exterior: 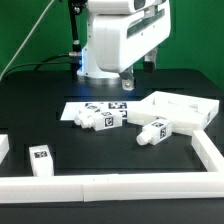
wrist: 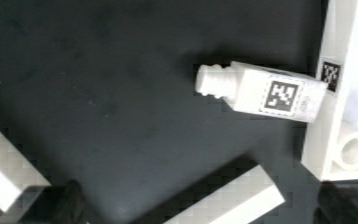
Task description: Assemble one leg
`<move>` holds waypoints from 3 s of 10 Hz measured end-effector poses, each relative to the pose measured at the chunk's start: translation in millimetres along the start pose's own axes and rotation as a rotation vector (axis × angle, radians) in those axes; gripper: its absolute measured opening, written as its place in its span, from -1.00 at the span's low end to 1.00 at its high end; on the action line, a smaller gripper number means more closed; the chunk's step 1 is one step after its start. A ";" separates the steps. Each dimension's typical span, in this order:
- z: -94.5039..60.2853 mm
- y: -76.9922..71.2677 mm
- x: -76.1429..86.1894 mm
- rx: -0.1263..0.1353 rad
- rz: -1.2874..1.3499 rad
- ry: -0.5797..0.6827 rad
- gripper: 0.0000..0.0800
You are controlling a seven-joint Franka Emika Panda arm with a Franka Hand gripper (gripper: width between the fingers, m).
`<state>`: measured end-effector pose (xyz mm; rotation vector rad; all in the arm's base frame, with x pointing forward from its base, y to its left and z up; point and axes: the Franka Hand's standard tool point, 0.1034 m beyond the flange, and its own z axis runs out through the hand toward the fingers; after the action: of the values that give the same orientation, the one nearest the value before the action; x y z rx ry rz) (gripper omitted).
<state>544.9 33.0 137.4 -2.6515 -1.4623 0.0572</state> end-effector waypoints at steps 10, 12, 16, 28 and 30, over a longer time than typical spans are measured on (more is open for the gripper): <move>3.3 1.6 -6.6 0.007 -0.001 -0.002 0.62; 4.3 5.8 -13.9 0.001 0.019 -0.003 0.62; 14.8 14.8 -36.7 0.014 0.055 -0.017 0.62; 44.6 -19.2 -7.3 0.001 0.506 -0.018 0.62; 49.6 -24.3 -5.2 -0.039 0.731 0.026 0.62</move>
Offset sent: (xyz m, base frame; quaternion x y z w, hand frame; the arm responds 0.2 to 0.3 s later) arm 0.0000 0.0000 0.0000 0.0000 0.0000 0.0000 1.0000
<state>517.3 45.5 90.9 -3.0409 -0.4214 0.0546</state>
